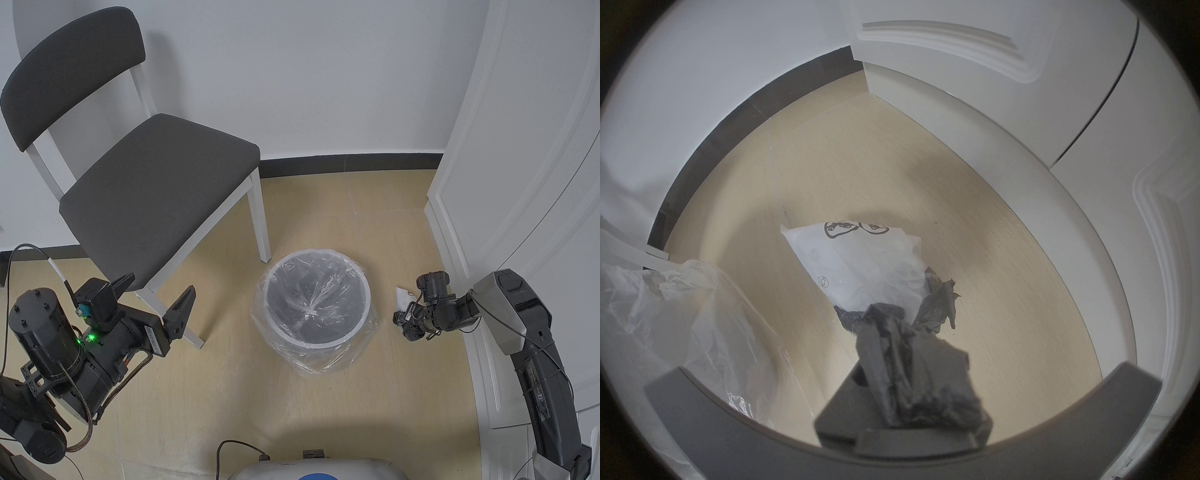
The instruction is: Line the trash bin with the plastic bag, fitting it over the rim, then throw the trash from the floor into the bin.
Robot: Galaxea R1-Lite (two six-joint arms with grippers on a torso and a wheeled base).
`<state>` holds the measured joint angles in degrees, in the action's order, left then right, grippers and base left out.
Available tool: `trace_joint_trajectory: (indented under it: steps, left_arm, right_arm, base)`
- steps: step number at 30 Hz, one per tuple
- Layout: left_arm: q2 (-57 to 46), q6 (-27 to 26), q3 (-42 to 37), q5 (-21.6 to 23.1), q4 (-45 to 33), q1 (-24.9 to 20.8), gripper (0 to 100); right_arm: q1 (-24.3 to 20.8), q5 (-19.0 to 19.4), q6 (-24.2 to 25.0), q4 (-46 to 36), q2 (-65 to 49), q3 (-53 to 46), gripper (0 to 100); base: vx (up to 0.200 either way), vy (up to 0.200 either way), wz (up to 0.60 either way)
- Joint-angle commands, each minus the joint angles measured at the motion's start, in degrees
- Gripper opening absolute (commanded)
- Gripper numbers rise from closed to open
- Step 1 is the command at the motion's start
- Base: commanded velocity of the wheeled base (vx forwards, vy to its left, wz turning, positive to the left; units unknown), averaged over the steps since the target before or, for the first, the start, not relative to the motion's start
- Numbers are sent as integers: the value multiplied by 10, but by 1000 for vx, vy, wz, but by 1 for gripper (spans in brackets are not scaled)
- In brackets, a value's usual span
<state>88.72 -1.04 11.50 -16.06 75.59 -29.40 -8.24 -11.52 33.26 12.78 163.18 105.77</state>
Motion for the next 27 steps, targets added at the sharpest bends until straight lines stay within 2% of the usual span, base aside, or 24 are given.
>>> trace_joint_trajectory:
  steps: [1,5,11,13,18,19,20,27]
  left_arm:
    - [-13,-5,-2,0,1,0,100]
    - [-14,-20,-8,0,1,-3,100]
    - [-15,-24,-9,0,1,-31,100]
    - [-24,-24,-5,0,1,-29,100]
    - [-53,-31,-8,1,1,-31,100]
    - [-53,-31,-8,1,1,-31,100]
    - [-71,-43,-9,1,1,-32,100]
    - [-86,-55,-9,1,1,-32,100]
  right_arm:
    - [0,0,-2,-1,0,1,0]
    - [0,4,-1,1,0,1,0]
    - [0,4,-6,8,0,1,0]
    - [-5,-3,-11,40,3,-7,0]
    - [-5,2,-89,144,-62,-85,0]
    - [-5,2,-89,144,-62,-85,0]
    - [-10,7,-106,175,-103,-130,0]
    - [-33,17,-196,188,-230,-239,0]
  base:
    - [0,0,0]
    - [0,0,0]
    - [0,0,0]
    - [0,0,0]
    - [0,0,0]
    - [0,0,0]
    - [0,0,0]
    - [0,0,0]
